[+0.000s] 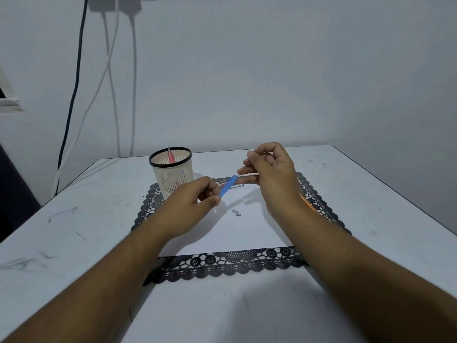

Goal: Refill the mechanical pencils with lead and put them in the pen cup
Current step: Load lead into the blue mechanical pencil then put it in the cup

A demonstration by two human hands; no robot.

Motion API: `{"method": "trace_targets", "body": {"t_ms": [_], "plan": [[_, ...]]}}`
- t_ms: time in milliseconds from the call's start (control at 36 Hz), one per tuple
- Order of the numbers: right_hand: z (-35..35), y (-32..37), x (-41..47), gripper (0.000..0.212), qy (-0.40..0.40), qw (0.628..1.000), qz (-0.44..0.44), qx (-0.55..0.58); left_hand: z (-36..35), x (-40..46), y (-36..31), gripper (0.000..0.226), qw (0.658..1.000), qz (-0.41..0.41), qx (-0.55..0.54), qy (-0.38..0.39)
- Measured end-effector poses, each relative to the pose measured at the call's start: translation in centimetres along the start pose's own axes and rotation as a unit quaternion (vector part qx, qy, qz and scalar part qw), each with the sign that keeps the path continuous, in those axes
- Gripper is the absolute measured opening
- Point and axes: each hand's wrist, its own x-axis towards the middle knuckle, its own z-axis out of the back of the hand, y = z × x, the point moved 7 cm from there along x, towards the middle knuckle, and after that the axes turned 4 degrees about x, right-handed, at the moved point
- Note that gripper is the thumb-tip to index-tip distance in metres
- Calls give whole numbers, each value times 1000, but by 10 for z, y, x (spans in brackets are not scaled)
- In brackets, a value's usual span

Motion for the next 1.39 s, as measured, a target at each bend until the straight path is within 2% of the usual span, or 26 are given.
{"method": "trace_targets", "body": {"t_ms": [333, 750, 1056, 1389], "plan": [[4, 8, -1, 8, -23, 1000, 21, -5, -1, -1, -2, 15, 1000, -4, 3, 1], [0, 0, -6, 7, -8, 1000, -1, -20, -2, -2, -4, 16, 1000, 2, -29, 0], [0, 4, -8, 8, 5, 997, 25, -70, -3, 1, -2, 15, 999, 3, -48, -2], [-3, -2, -8, 8, 31, 996, 13, -87, -3, 2, 0, 15, 997, 6, -77, -8]]}}
